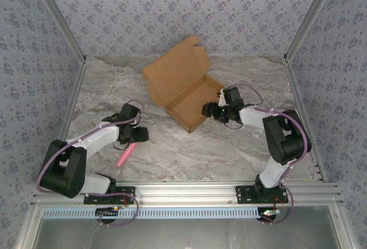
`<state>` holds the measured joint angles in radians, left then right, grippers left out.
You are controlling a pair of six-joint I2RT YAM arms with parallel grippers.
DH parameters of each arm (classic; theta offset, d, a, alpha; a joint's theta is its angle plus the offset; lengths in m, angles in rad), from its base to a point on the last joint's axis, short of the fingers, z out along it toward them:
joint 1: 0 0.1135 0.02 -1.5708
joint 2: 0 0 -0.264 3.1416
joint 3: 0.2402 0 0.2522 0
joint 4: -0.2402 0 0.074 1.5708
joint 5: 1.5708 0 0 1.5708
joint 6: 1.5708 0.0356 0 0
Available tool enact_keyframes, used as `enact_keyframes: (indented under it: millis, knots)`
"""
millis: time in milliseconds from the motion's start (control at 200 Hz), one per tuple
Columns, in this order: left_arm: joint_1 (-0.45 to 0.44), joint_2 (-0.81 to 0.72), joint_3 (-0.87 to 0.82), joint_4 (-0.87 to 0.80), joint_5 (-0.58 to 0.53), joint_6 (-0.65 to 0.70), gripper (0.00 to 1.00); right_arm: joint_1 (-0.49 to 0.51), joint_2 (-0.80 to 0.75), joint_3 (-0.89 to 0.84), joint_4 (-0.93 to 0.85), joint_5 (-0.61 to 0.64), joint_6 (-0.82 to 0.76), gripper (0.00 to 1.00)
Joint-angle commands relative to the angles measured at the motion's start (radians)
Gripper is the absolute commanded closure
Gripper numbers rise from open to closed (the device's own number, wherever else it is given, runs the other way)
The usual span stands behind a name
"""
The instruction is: Fold the paper box
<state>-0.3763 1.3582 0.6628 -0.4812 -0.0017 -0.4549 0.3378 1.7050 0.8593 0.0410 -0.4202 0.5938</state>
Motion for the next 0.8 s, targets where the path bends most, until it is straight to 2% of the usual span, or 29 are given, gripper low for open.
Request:
enact_keyframes:
  millis: [0,230,355,540,795]
  knots:
    - [-0.021,0.01,0.035,-0.041,-0.036,-0.004,0.27,-0.006,-0.026,0.01,-0.02,-0.011,-0.019,0.35]
    - [-0.023,0.003,0.029,-0.038,-0.075,-0.019,0.28,-0.006,-0.027,0.012,-0.021,-0.016,-0.017,0.35]
    - [-0.024,-0.038,0.024,-0.059,-0.077,-0.027,0.2,-0.007,-0.035,0.01,-0.03,-0.009,-0.024,0.35]
    - [-0.025,-0.083,0.002,-0.087,-0.051,-0.045,0.13,-0.006,-0.031,0.004,-0.016,-0.012,-0.017,0.35]
    - [-0.046,-0.141,-0.048,-0.116,-0.024,-0.101,0.13,-0.003,-0.03,0.006,-0.015,-0.012,-0.02,0.35]
